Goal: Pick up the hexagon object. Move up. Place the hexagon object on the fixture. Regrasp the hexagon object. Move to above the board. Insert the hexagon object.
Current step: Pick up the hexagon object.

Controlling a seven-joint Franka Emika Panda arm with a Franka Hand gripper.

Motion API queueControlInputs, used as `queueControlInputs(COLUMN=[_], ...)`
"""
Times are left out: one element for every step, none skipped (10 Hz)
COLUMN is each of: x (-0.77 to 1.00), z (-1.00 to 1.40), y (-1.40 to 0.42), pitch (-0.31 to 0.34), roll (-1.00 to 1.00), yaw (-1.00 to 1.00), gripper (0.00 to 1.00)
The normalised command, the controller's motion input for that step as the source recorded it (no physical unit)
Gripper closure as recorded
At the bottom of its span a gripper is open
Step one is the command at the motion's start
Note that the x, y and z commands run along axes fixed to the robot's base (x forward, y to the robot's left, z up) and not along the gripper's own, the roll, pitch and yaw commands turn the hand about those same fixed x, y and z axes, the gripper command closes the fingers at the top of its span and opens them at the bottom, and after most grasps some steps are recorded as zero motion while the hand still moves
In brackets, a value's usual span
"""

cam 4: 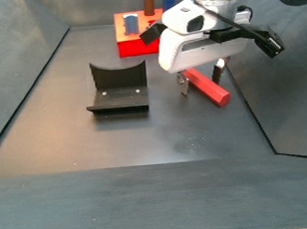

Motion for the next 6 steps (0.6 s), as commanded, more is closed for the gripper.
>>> queueControlInputs(x=[0.0,0.0,0.0,0.0,0.0,0.0], z=[0.0,0.0,0.0,0.0,0.0,0.0], y=[-0.05,-0.02,-0.07,-0.06,0.0,0.0], pitch=[0.0,0.0,0.0,0.0,0.0,0.0], roll=[0.02,0.0,0.06,0.06,0.0,0.0], yaw=[0.0,0.0,0.0,0.0,0.0,0.0], gripper=[0.0,0.0,0.0,0.0,1.0,1.0])
